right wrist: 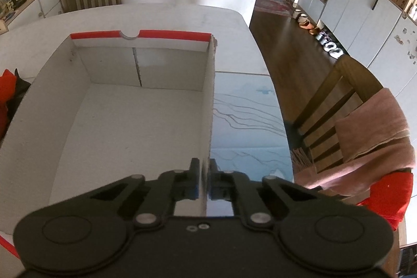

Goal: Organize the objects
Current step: 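Carry the white pouch with the left gripper into the box and release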

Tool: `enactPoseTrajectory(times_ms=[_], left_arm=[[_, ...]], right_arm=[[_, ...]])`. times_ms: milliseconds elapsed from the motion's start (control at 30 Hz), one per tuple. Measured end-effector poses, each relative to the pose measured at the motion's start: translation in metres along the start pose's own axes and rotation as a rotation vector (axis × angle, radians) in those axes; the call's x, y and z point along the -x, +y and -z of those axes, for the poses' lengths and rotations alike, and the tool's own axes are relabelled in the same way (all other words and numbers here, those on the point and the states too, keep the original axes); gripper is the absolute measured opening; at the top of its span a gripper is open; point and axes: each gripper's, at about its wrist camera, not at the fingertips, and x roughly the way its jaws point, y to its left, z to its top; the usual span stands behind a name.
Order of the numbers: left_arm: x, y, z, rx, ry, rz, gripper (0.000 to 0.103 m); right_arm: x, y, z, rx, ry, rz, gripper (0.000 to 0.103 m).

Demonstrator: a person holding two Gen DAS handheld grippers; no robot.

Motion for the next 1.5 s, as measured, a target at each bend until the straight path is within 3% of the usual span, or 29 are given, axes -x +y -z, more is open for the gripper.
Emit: enactPoseTrajectory(times_ms=[300, 500, 633, 767, 933, 1100, 1500], left_arm=[[0.036, -0.007, -0.013, 0.015, -0.030, 0.038, 0.046], [0.067, -0.021, -0.042, -0.008, -0.115, 0.069, 0.046], [0.088, -0.048, -0.069, -0.099, -0.190, 0.112, 0.046], [0.093, -0.077, -0.091, -0.182, -0.216, 0.160, 0.046], [0.087, -0.118, -0.111, -0.288, -0.202, 0.199, 0.046], [0.064, -0.149, -0.124, -0.363, -0.140, 0.238, 0.046], [-0.010, -0.198, -0.123, -0.531, 0.003, 0.231, 0.046]], right_arm=[[0.000, -0.003, 0.000, 0.000, 0.000, -0.024, 0.002], [0.001, -0.003, 0.000, 0.024, -0.008, -0.043, 0.002], [0.000, -0.004, -0.001, 0.034, -0.008, -0.057, 0.002], [-0.003, -0.006, -0.002, 0.051, -0.007, -0.066, 0.002], [-0.004, -0.007, -0.002, 0.059, -0.006, -0.071, 0.003], [-0.004, -0.009, -0.003, 0.063, 0.002, -0.076, 0.003], [-0.009, -0.011, -0.010, 0.031, 0.077, -0.099, 0.002]])
